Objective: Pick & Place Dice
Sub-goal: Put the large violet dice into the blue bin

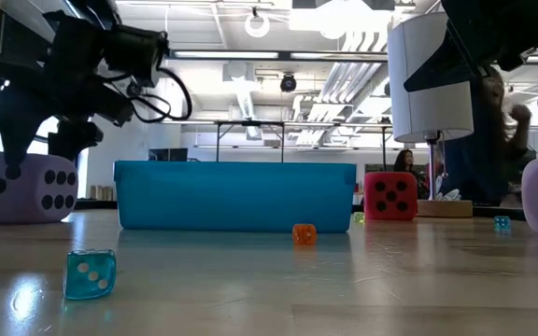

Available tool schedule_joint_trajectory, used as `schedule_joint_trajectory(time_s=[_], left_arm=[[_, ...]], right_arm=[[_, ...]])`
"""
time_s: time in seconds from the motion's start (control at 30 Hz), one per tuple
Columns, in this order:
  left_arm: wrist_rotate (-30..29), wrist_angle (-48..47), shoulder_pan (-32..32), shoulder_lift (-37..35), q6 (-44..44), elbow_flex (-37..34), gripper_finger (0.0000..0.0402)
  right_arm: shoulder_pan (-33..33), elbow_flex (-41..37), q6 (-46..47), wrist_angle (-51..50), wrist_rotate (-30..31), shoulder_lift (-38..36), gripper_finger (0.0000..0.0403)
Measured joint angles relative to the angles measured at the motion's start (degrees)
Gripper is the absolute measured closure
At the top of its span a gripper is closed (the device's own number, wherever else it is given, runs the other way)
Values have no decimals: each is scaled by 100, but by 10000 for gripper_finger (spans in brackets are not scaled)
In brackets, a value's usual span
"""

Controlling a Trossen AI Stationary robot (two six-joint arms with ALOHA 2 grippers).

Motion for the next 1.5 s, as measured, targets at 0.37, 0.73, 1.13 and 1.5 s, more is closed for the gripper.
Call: schedule_joint_trajectory(time_s=[0.37,0.73,1.13,1.5], left_arm=[[256,6,184,164,536,7,1],[355,-44,191,-131,834,15,2],[276,-795,116,-894,716,267,3],[-266,-824,-184,-1533,618,1134,3]], right_arm=[[-2,0,0,-2,4,0,401],[-1,0,-2,-5,44,0,401],[-1,0,-107,11,73,0,401],[-62,0,-107,109,198,0,401]])
